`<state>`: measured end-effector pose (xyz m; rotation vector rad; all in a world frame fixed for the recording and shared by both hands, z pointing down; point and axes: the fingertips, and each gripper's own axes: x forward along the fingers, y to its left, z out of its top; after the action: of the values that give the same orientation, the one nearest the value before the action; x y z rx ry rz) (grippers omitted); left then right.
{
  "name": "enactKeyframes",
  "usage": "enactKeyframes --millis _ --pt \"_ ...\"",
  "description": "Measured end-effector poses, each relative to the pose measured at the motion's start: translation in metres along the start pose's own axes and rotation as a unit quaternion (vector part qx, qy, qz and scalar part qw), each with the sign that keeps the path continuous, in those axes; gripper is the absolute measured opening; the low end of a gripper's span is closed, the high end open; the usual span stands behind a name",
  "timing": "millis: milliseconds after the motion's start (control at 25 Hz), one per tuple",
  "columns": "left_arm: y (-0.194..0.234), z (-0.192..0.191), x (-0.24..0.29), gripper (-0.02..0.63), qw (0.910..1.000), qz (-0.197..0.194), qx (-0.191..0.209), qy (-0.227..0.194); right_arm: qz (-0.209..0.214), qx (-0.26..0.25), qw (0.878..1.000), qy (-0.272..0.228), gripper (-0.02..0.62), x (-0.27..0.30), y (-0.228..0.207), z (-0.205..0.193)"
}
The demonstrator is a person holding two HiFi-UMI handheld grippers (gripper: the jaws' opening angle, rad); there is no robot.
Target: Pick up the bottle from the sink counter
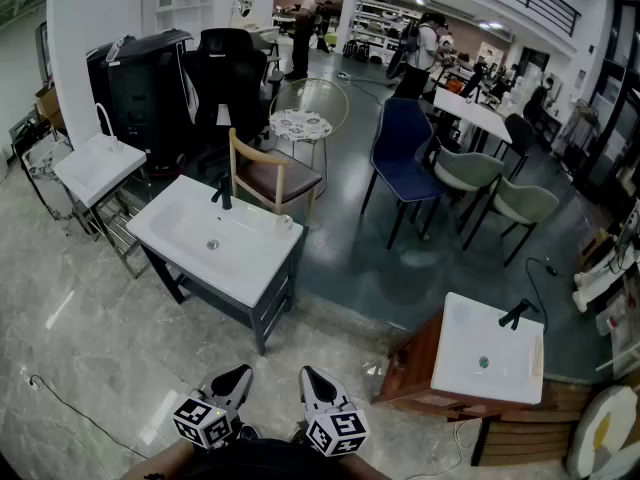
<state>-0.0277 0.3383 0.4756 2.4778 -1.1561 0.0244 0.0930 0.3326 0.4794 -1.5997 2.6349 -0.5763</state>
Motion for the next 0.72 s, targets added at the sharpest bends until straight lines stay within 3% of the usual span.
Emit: enactKeyframes --millis 720 --pt "0.007 -0.011 0.023 0.000 0.9999 0.004 -0.008 0.010 -0.003 0.019 1.000 0.002 0.008 0.009 -0.019 -0.008"
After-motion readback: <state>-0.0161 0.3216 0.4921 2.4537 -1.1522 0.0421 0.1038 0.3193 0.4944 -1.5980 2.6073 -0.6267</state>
